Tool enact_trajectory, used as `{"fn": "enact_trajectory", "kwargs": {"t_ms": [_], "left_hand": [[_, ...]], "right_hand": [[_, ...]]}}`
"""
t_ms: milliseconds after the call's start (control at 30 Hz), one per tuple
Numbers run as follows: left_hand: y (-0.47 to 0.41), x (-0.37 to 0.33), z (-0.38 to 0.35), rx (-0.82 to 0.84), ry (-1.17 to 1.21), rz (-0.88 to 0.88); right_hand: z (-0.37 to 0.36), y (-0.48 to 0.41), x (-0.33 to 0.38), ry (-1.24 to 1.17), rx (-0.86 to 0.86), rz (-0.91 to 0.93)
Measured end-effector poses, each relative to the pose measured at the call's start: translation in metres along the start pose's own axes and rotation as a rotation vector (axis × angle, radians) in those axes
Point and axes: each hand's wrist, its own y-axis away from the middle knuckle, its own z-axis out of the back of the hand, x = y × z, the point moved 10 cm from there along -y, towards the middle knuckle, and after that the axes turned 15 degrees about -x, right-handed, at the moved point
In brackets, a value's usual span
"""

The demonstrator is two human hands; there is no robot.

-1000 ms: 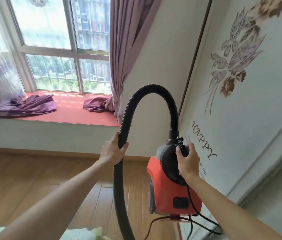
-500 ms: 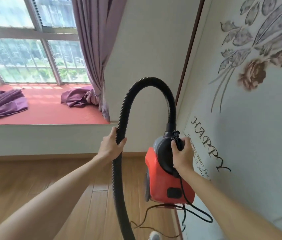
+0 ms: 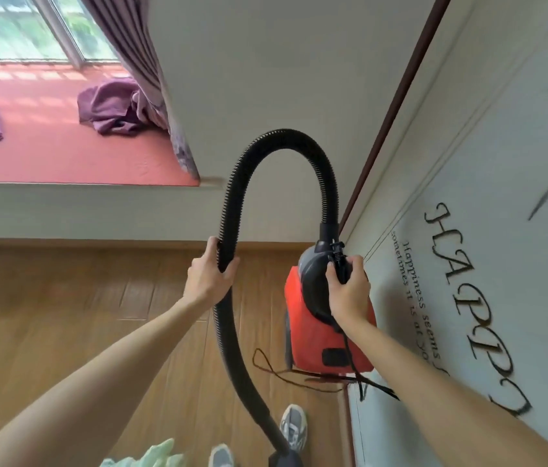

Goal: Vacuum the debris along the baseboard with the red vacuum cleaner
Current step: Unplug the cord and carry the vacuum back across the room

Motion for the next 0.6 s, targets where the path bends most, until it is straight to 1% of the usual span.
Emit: {"fn": "enact_trajectory", "kwargs": {"t_ms": [167,367,600], "left_hand": [[-0.027,0.043,-0.074,0.072,-0.007,0.048],[-0.056,0.099,-0.169,0.17,-0.033,0.079],[-0.073,0.182,-0.267,0.225,-0.025,0.125]], "right_hand": [[-0.058,-0.022,-0.065,0.061,0.032,-0.082],[-0.125,-0.041,-0.14,0.102,-0.016,-0.166],[-0.205,-0.067,-0.211,0.127,-0.037,-0.225]]}}
